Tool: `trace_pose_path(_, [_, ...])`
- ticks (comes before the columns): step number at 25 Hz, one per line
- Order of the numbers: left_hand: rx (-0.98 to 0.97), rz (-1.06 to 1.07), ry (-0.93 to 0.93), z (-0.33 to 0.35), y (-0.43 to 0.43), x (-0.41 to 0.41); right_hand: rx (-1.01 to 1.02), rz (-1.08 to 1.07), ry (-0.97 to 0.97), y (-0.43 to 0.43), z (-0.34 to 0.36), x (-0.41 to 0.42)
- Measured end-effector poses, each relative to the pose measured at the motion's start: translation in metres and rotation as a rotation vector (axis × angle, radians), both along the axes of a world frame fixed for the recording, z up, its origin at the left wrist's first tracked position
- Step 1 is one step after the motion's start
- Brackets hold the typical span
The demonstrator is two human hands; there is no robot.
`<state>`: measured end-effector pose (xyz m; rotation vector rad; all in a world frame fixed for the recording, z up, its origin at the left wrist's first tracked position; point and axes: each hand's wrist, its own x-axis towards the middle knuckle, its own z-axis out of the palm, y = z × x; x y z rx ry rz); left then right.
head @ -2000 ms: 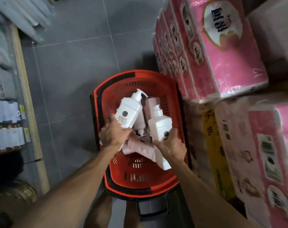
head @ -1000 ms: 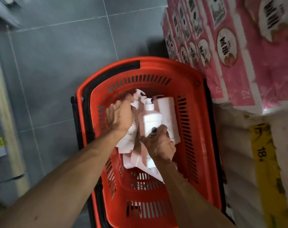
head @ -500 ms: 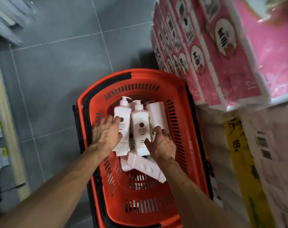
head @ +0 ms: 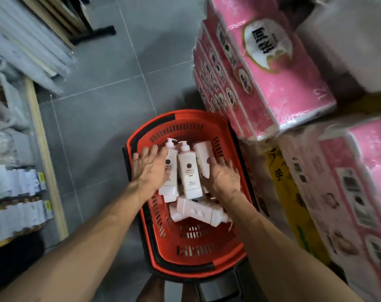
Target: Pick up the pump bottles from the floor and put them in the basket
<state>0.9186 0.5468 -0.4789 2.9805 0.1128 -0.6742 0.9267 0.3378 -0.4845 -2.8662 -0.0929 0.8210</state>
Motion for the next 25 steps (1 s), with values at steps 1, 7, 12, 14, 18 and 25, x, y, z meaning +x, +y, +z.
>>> trace_pose_path(1, [0.011, -0.011, 0.001, 0.011, -0.001, -0.002, -0.01, 0.019, -0.016, -0.001, 0.011, -0.001])
trace_pose_path(7, [0.019, -0.066, 0.016, 0.07, -0.014, -0.032, -0.01, 0.055, 0.001, -0.009, 0.064, -0.021])
trace_pose_path(12, [-0.013, -0.102, 0.038, 0.131, -0.027, -0.067, 0.002, 0.06, 0.029, -0.019, 0.131, -0.049])
trace_pose_path(14, [-0.021, -0.132, 0.04, 0.159, -0.033, -0.082, 0.004, 0.039, 0.029, -0.024, 0.165, -0.064])
trace_pose_path(18, [-0.043, -0.215, 0.023, 0.208, -0.042, -0.102, -0.012, -0.035, 0.009, -0.036, 0.221, -0.096])
trace_pose_path(25, [-0.021, -0.41, -0.026, 0.27, -0.03, -0.106, -0.048, -0.205, -0.051, -0.036, 0.296, -0.141])
